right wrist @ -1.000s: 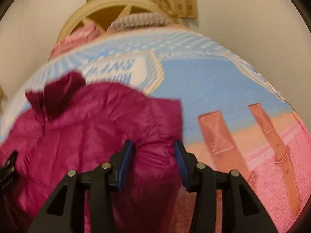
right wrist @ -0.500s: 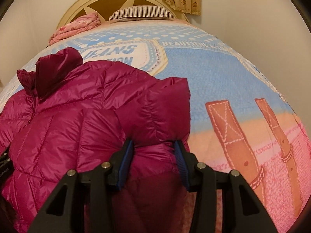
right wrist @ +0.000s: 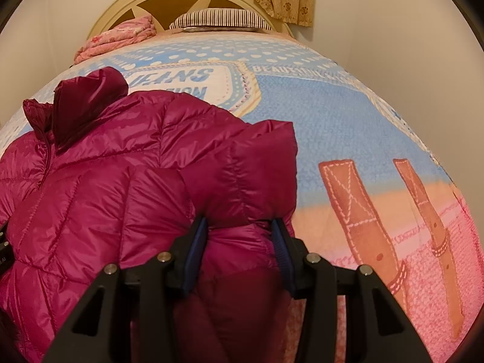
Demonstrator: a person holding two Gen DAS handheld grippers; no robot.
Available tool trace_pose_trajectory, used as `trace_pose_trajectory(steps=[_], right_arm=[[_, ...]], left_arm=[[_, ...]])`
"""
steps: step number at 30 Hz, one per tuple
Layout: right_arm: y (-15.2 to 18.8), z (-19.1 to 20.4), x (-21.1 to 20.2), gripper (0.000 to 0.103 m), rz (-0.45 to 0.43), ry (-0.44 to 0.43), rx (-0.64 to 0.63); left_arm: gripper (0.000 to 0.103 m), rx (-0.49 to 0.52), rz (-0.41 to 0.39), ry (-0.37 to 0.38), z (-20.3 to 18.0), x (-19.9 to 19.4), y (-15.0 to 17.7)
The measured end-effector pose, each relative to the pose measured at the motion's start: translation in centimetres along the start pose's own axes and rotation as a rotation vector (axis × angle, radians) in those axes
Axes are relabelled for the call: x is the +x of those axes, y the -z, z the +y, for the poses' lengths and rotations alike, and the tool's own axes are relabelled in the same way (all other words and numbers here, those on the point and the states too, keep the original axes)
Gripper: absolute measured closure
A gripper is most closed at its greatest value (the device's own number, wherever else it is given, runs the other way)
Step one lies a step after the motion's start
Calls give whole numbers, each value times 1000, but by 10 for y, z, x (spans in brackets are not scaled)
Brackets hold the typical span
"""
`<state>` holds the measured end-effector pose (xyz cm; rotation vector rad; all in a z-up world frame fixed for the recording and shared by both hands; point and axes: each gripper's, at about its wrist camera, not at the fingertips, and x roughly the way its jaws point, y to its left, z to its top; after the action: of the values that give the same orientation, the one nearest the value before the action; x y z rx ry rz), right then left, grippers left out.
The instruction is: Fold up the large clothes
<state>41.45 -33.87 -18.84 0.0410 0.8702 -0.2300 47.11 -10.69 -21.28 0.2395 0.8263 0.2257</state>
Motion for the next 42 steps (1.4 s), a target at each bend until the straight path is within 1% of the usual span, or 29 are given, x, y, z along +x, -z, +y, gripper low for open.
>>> trace_pose_trajectory(steps=[3, 5, 6, 7, 8, 10, 12, 13, 15, 16, 17, 18, 21, 23, 25, 27, 28, 30, 31, 32, 33, 34, 35, 37, 38, 39, 42], right_arm=[[0, 0, 0, 55, 2, 3, -4], [-2, 2, -1, 54, 9, 10, -27], [-4, 2, -3, 52, 14, 4, -41], [-6, -3, -8, 44, 13, 3, -47], [-7, -5, -14, 39, 3, 16, -47], [-5, -12, -35, 26, -46, 42, -44], [0, -15, -61, 21, -89, 47, -54], [5, -14, -73, 19, -105, 41, -64], [14, -9, -89, 18, -118, 14, -83], [22, -3, -98, 15, -123, -13, -101], [27, 4, -103, 14, -126, -29, -117], [33, 11, -109, 14, -128, -44, -136], [50, 38, -123, 14, -137, -91, -208], [60, 52, -130, 14, -147, -114, -242], [70, 67, -135, 14, -162, -130, -277], [75, 76, -136, 13, -170, -143, -296], [77, 81, -134, 13, -166, -147, -307], [81, 87, -133, 13, -158, -148, -313], [82, 88, -133, 13, -158, -152, -313], [85, 91, -137, 13, -162, -152, -312], [87, 92, -139, 13, -168, -153, -312], [89, 94, -142, 13, -173, -150, -313], [90, 94, -144, 13, -178, -147, -314], [92, 90, -146, 13, -185, -138, -307], [93, 89, -147, 13, -185, -136, -302], [92, 85, -146, 13, -184, -134, -290], [91, 77, -146, 13, -185, -132, -259]], left_arm=[[1, 3, 11, 3, 1, 0, -2], [1, -3, 54, 23, 10, -4, -7], [1, -11, 61, 41, 18, -9, -10], [1, -35, 45, 71, 32, -21, -13], [1, -61, 18, 81, 49, -33, -13], [1, -90, -24, 85, 82, -52, -8], [1, -94, -29, 60, 117, -61, 4], [1, -101, -25, 29, 142, -63, 16], [1, -122, -5, -14, 175, -62, 37], [1, -142, 13, -45, 197, -59, 53], [1, -149, 32, -71, 211, -56, 66], [1, -159, 64, -109, 230, -52, 83], [1, -227, 107, -147, 273, -52, 123], [1, -280, 126, -145, 294, -55, 144], [1, -330, 144, -113, 307, -58, 161], [1, -356, 160, -65, 308, -57, 172], [1, -354, 168, -40, 304, -55, 175], [3, -345, 168, -28, 297, -53, 178], [8, -340, 159, -15, 296, -52, 179], [26, -333, 156, 4, 294, -52, 179], [38, -326, 154, 21, 291, -51, 178], [48, -311, 139, 26, 289, -55, 176], [69, -291, 130, 33, 286, -57, 173], [76, -275, 123, 34, 284, -62, 167], [83, -279, 113, 33, 286, -65, 164], [86, -275, 96, 26, 288, -70, 161], [88, -267, 31, -18, 299, -85, 144]])
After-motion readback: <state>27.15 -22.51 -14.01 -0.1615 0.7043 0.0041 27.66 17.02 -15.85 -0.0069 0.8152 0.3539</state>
